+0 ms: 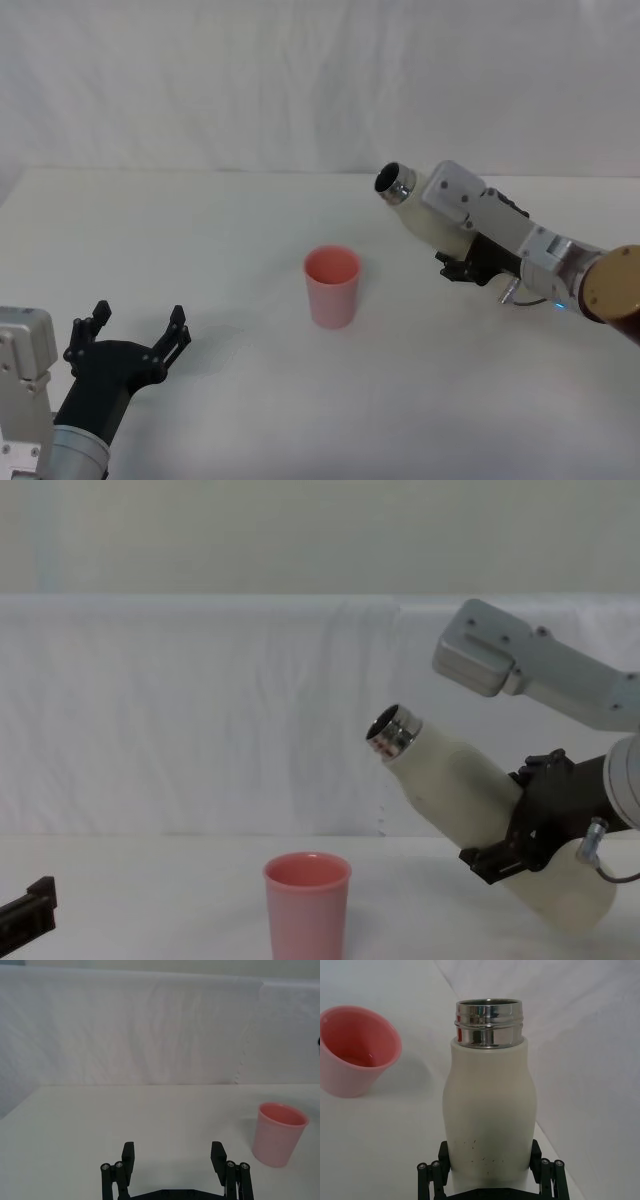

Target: Grasp the thermos with one hand and pour water into the cup lid.

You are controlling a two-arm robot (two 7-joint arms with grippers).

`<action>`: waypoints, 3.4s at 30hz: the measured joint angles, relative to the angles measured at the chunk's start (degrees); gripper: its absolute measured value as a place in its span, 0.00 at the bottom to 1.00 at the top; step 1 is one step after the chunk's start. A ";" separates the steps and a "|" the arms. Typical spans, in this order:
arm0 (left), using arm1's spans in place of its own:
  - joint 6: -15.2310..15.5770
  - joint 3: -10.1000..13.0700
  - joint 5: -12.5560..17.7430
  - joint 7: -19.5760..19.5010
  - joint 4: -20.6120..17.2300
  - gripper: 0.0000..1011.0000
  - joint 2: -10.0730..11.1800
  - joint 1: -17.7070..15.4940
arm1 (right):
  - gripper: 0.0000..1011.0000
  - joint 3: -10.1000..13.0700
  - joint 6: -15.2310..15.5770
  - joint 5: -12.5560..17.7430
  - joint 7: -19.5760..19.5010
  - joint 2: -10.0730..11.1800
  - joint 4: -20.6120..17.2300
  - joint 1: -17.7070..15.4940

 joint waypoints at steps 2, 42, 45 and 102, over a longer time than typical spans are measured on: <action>0.00 0.00 0.00 0.00 0.00 0.99 0.00 0.00 | 0.94 -0.29 0.07 -0.63 0.31 -0.06 0.12 0.29; 0.00 0.00 0.00 0.00 0.00 0.99 0.00 0.00 | 0.94 -2.60 -0.50 -11.58 5.45 -2.23 1.99 2.55; 0.00 0.00 0.00 0.00 0.00 0.99 0.00 0.00 | 0.94 -2.96 -0.22 -12.56 5.75 -2.18 1.82 2.71; 0.00 0.00 0.00 0.00 0.00 0.99 0.00 0.00 | 0.94 -6.27 0.85 -27.62 14.52 -4.33 2.47 4.90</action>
